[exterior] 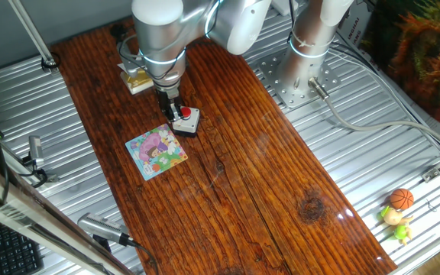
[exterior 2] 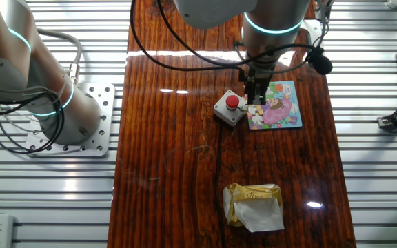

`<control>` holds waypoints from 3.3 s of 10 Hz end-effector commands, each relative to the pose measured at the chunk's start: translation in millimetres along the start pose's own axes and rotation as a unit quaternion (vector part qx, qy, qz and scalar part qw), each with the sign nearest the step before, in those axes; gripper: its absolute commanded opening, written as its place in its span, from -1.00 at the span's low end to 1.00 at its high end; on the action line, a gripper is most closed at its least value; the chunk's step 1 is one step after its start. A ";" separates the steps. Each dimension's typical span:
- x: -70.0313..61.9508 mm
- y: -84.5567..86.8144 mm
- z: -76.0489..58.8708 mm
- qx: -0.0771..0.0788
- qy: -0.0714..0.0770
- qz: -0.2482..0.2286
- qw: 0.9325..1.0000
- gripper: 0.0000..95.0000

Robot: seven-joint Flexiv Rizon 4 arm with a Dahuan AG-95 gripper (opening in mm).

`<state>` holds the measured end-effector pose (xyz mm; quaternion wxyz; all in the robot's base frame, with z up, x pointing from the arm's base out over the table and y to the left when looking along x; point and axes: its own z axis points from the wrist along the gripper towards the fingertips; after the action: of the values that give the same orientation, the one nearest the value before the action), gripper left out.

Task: Assemble one piece of a puzzle

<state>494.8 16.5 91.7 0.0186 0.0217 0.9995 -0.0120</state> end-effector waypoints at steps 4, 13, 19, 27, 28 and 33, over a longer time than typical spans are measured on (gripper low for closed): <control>9.9 0.3 0.3 -0.002 -0.007 0.001 1.000 -1.00; 11.3 -0.1 2.6 -0.003 0.000 -0.001 1.000 -1.00; 11.1 -0.2 2.8 -0.004 0.001 -0.003 1.000 -1.00; 11.2 -0.2 2.7 -0.004 -0.005 -0.009 1.000 -0.20; 11.2 -0.2 2.7 -0.004 -0.006 -0.009 1.000 -0.20; 16.4 0.0 4.3 -0.007 -0.008 -0.007 1.000 -0.20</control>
<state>478.0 17.3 86.4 0.0286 0.0139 0.9995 -0.0050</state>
